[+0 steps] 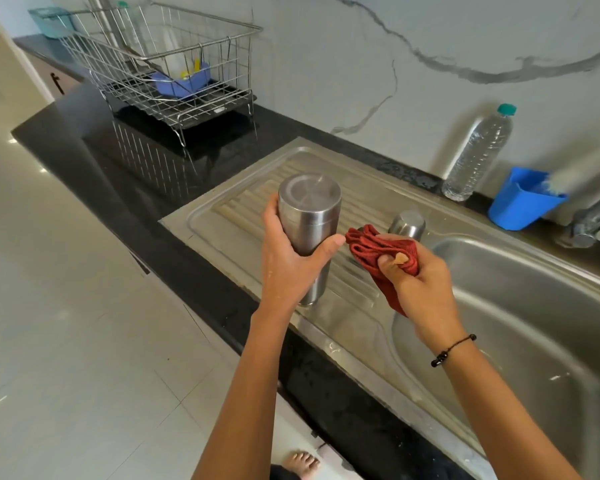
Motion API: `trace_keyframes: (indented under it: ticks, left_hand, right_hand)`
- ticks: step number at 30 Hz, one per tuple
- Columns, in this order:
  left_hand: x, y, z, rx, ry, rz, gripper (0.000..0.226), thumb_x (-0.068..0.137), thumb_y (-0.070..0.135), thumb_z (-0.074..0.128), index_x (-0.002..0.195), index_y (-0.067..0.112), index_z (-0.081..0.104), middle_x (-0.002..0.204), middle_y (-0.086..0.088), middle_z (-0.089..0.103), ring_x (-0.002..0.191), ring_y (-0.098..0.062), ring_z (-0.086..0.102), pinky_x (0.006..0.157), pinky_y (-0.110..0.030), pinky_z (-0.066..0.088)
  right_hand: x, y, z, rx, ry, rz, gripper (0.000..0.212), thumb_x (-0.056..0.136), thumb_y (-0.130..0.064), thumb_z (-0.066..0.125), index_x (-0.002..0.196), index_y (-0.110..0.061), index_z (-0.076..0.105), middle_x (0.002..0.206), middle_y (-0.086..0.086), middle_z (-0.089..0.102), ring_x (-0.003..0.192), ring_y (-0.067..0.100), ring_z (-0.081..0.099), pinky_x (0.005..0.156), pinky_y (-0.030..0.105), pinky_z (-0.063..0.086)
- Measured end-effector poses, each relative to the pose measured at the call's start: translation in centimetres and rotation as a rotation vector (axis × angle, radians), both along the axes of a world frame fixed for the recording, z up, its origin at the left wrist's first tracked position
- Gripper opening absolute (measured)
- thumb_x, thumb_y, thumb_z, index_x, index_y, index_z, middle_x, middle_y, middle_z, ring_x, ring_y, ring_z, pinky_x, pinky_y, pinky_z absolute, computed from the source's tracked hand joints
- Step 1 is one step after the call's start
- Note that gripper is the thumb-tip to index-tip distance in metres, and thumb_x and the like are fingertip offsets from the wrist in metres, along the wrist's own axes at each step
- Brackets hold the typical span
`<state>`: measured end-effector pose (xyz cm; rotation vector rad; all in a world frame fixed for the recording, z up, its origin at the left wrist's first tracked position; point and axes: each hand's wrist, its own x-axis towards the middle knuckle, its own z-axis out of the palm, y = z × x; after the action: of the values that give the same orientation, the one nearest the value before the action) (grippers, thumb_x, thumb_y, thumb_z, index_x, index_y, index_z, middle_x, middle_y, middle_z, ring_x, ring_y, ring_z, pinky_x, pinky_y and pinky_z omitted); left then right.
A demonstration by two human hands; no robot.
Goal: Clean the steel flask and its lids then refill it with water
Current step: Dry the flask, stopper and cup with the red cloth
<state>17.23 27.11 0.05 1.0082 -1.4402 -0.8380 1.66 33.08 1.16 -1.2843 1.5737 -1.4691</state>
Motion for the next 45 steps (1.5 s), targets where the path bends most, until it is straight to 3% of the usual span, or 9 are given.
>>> trace_keyframes:
  ticks: [8, 12, 16, 18, 26, 33, 37, 40, 45]
  left_hand:
    - [0.7, -0.1, 0.5, -0.122, -0.056, 0.023, 0.095, 0.068, 0.046, 0.075, 0.143, 0.02, 0.021, 0.136, 0.012, 0.036, 0.126, -0.002, 0.041, 0.103, -0.017, 0.038]
    - [0.3, -0.1, 3.8, -0.6, -0.118, 0.261, 0.077, 0.081, 0.041, 0.068, 0.128, -0.011, 0.038, 0.127, -0.027, 0.043, 0.121, -0.033, 0.045, 0.101, -0.048, 0.042]
    - [-3.0, 1.4, 7.0, -0.869, -0.078, 0.225, 0.051, 0.081, 0.032, 0.065, 0.119, 0.005, 0.043, 0.118, -0.024, 0.047, 0.114, -0.029, 0.047, 0.1, -0.037, 0.044]
    - [-5.3, 2.0, 6.7, -0.864, -0.089, 0.145, 0.042, 0.085, 0.028, 0.061, 0.118, 0.007, 0.045, 0.114, -0.027, 0.052, 0.11, -0.03, 0.051, 0.098, -0.034, 0.044]
    - [-10.9, -0.3, -2.6, -0.296, -0.364, -0.057, 0.035, 0.085, 0.023, 0.057, 0.116, 0.007, 0.056, 0.116, -0.012, 0.051, 0.107, -0.025, 0.052, 0.089, -0.036, 0.048]
    - [-12.8, -4.9, -6.9, 0.222, -0.729, 0.025, 0.07, 0.087, 0.026, 0.065, 0.148, 0.023, 0.03, 0.154, -0.02, 0.018, 0.135, -0.041, 0.027, 0.112, -0.042, 0.024]
    - [-13.6, -5.9, -7.4, 0.248, -0.865, 0.011, 0.057, 0.089, 0.028, 0.063, 0.14, 0.017, 0.04, 0.14, -0.017, 0.039, 0.122, -0.039, 0.041, 0.1, -0.041, 0.034]
    - [-15.0, -5.5, -6.0, 0.304, -0.614, 0.001, 0.041, 0.087, 0.024, 0.065, 0.123, 0.008, 0.054, 0.12, -0.018, 0.053, 0.107, -0.035, 0.052, 0.088, -0.038, 0.042]
    - [-18.6, -3.4, -0.3, 0.868, 0.219, -0.432, 0.016, 0.092, 0.024, 0.053, 0.086, 0.009, 0.054, 0.07, -0.01, 0.057, 0.038, -0.016, 0.049, 0.037, -0.019, 0.035]
  right_hand:
    - [-0.3, 0.4, 0.1, 0.017, 0.014, -0.02, 0.029, 0.089, -0.007, 0.058, 0.094, -0.035, 0.063, 0.096, -0.012, 0.069, 0.094, 0.004, 0.065, 0.088, 0.024, 0.05]
    - [-0.6, 0.3, 0.2, 0.005, 0.003, -0.044, 0.031, 0.088, -0.007, 0.059, 0.091, -0.037, 0.064, 0.094, -0.012, 0.07, 0.094, 0.008, 0.065, 0.086, 0.026, 0.049]
    - [-1.5, 0.2, 0.7, 0.006, -0.017, -0.117, 0.031, 0.089, -0.006, 0.058, 0.088, -0.037, 0.062, 0.087, -0.013, 0.068, 0.083, 0.003, 0.064, 0.08, 0.025, 0.05]
    - [-2.6, 0.3, 0.5, 0.021, -0.012, -0.188, 0.028, 0.089, -0.01, 0.06, 0.088, -0.038, 0.064, 0.083, -0.006, 0.069, 0.082, 0.013, 0.065, 0.08, 0.038, 0.053]
    - [-6.1, 3.7, -1.1, 0.083, -0.068, -0.416, 0.027, 0.089, -0.013, 0.06, 0.079, -0.037, 0.066, 0.087, -0.01, 0.071, 0.091, 0.017, 0.066, 0.091, 0.046, 0.05]
    - [-8.2, 7.7, -3.6, 0.118, -0.053, -0.503, 0.027, 0.087, -0.006, 0.059, 0.09, -0.031, 0.069, 0.1, -0.01, 0.071, 0.103, 0.008, 0.064, 0.098, 0.041, 0.047]
    - [-8.8, 8.3, -4.0, 0.134, -0.031, -0.571, 0.024, 0.085, -0.01, 0.06, 0.09, -0.032, 0.07, 0.099, -0.012, 0.072, 0.099, 0.009, 0.065, 0.095, 0.044, 0.048]
    - [-9.1, 8.2, -3.7, 0.125, -0.041, -0.59, 0.019, 0.078, -0.021, 0.06, 0.091, -0.031, 0.07, 0.103, -0.011, 0.071, 0.103, 0.01, 0.064, 0.096, 0.045, 0.047]
    - [-9.8, 7.8, -1.1, 0.002, 0.012, -0.674, 0.032, 0.085, -0.004, 0.057, 0.096, -0.033, 0.067, 0.102, -0.009, 0.071, 0.101, 0.006, 0.064, 0.095, 0.04, 0.049]
